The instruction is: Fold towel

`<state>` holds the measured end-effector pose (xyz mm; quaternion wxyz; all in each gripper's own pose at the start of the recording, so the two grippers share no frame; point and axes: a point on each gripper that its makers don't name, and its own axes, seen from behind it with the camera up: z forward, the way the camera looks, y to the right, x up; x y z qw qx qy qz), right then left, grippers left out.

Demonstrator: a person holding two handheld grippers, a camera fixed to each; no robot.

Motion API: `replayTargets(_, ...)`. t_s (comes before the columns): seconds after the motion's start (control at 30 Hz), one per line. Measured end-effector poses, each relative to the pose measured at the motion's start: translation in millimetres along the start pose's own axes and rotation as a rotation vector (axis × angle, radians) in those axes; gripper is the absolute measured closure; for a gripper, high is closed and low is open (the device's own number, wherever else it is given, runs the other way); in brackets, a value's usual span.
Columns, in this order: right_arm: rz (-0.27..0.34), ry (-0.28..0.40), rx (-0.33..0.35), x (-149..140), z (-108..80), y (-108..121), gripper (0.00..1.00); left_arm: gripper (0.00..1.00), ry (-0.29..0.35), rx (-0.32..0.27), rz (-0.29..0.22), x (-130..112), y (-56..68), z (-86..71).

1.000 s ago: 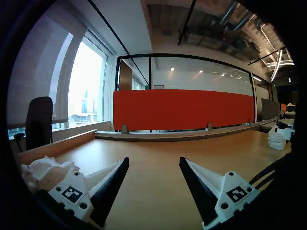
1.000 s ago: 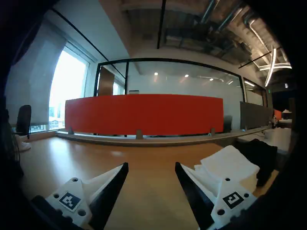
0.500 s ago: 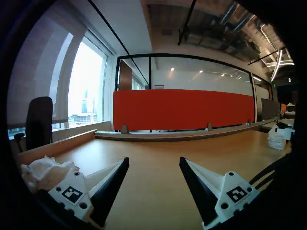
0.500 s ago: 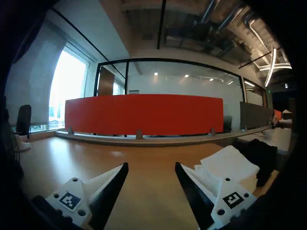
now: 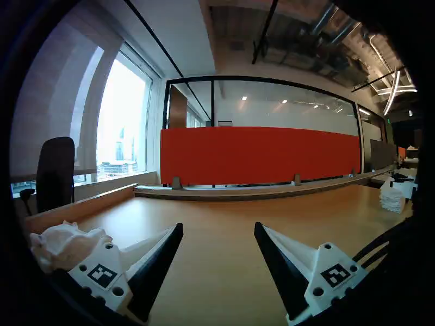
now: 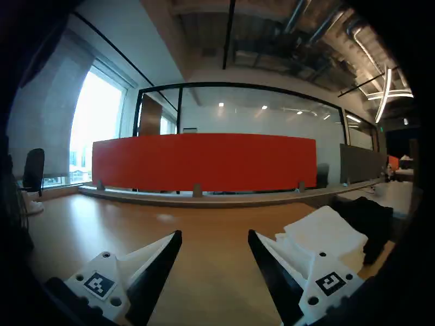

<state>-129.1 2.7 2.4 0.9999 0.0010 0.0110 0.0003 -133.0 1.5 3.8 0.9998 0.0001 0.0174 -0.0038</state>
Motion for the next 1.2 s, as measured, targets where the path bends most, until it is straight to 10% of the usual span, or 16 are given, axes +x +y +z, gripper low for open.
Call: replayTargets(1.2,0.0,0.0,-0.001,-0.5,-1.5,0.3,0.0,0.03,-0.001,0.0,0.0,4.9,0.0,-1.5)
